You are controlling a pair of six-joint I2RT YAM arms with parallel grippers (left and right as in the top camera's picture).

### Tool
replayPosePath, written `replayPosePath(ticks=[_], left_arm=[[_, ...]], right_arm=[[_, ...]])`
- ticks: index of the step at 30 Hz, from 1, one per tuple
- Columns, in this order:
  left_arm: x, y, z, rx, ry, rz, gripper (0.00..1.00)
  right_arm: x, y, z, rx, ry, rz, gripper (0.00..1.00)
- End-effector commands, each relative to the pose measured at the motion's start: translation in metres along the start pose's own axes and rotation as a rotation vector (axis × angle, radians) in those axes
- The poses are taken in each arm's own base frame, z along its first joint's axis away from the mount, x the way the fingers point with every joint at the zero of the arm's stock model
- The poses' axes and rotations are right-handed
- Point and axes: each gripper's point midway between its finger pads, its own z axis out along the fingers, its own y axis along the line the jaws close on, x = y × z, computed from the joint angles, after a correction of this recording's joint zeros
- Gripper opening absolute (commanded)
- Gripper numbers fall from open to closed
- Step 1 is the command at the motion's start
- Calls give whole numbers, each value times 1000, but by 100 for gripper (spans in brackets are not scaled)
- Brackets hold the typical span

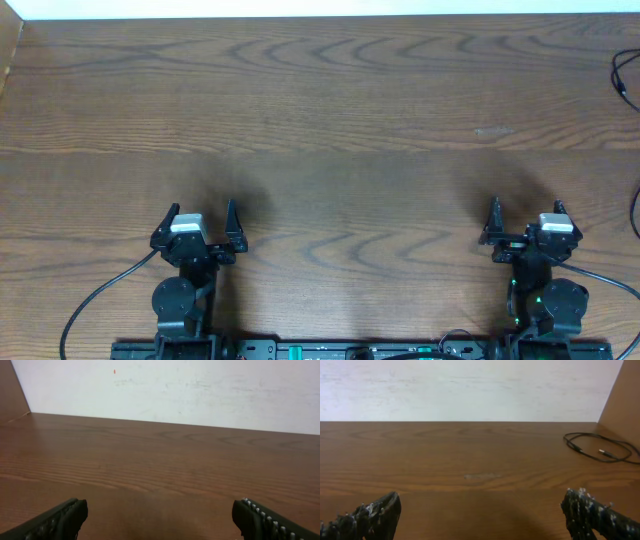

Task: Untangle cables

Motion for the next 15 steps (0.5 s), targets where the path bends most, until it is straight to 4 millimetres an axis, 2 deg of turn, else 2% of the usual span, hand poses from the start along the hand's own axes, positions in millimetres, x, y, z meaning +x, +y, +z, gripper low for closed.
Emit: replayPosePath(ticks=[1, 8, 15], left_arm=[[16, 2, 2, -7, 42, 2, 98], [16, 2, 2, -7, 42, 2, 98], [16, 2, 2, -7, 42, 2, 98]], right_arm=[[1, 5, 0, -21, 1, 15, 99], [1, 12, 0, -45, 0, 12, 99], [1, 11, 0, -38, -1, 13, 99]])
